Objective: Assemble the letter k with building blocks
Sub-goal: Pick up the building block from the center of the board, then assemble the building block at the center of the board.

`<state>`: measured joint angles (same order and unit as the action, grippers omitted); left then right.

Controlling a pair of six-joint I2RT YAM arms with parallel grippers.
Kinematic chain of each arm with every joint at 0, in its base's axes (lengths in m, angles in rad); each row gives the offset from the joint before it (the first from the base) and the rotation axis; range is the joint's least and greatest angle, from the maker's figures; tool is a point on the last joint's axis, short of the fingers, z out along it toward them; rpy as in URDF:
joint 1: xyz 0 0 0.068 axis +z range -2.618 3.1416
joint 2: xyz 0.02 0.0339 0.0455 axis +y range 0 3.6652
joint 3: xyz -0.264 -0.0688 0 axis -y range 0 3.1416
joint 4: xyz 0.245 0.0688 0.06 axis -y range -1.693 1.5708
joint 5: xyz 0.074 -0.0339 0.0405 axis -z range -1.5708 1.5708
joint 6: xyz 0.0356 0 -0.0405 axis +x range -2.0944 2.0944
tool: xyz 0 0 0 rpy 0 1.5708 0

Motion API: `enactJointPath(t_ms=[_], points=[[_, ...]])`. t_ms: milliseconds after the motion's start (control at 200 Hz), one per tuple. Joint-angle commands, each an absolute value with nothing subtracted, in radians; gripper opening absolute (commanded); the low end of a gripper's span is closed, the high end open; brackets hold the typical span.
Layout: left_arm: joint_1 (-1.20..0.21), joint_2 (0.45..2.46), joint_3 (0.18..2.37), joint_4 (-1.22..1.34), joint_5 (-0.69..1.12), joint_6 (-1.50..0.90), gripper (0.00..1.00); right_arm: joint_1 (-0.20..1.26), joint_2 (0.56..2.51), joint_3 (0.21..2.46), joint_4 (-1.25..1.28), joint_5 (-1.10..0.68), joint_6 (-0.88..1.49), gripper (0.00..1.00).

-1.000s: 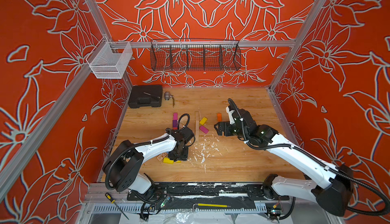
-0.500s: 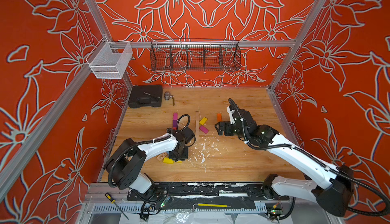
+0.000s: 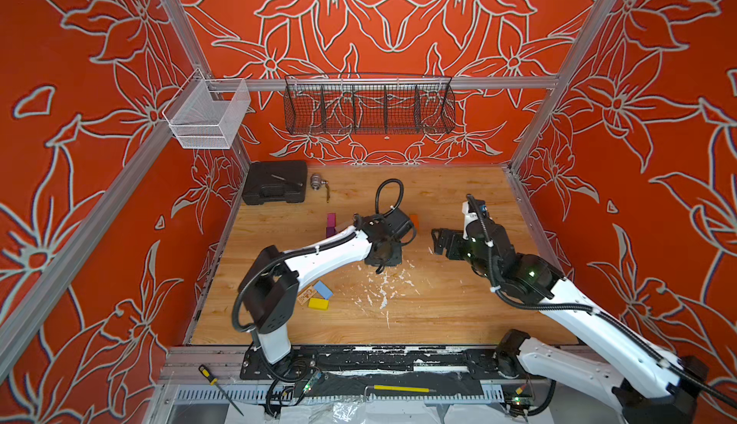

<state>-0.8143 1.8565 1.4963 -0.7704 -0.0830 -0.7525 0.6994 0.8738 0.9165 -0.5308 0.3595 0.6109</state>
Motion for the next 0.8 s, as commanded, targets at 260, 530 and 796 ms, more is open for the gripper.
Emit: enactJointPath(t_ms=[260, 530, 796], points=[[-0.819, 2.342, 2.036, -0.884, -0.048, -0.713, 0.26, 0.695, 0.756, 0.857, -0.601, 0.494, 0.634, 0.97], [-0.819, 2.551, 2.299, -0.971, -0.05, -0.718, 0.27, 0.693, 0.742, 0.861, -0.611, 0.501, 0.609, 0.97], [-0.813, 2.584, 2.332, -0.975, -0.049, -0.724, 0.4, 0.692, 0.738, 0.861, -0.612, 0.499, 0.609, 0.97]])
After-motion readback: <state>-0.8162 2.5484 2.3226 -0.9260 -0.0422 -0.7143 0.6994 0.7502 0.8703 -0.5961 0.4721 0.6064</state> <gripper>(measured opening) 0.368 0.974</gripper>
